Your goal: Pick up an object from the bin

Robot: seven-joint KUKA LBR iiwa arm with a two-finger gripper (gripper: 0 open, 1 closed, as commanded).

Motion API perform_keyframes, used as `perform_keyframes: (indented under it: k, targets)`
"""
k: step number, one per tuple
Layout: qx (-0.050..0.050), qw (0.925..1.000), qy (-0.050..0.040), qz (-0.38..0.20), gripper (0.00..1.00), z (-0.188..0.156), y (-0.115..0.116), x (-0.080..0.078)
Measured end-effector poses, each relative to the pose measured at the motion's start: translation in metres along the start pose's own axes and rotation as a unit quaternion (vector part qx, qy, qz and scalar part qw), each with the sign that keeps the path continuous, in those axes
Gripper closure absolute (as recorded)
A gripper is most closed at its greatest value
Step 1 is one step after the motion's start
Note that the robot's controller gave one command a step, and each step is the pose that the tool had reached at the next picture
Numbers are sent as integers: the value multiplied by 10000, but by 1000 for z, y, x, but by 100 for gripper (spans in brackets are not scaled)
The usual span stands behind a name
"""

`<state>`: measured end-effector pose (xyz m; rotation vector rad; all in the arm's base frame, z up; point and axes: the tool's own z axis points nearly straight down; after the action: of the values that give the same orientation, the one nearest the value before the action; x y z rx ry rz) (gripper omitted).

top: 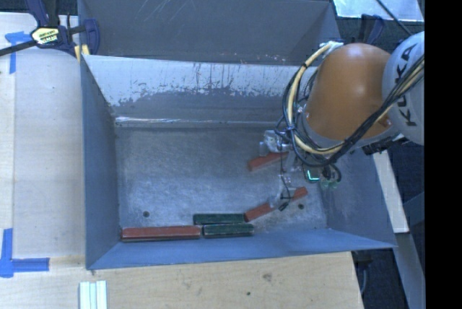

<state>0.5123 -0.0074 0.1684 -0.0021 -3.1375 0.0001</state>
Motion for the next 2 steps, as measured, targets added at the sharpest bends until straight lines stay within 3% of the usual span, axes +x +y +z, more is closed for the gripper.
perform_keyframes:
  k: [1, 2]
  targets:
    - [6, 10000, 5, -62, 0, 103, -43, 23]
    - [-1, 10000, -47, -81, 100, 98, -41, 20]
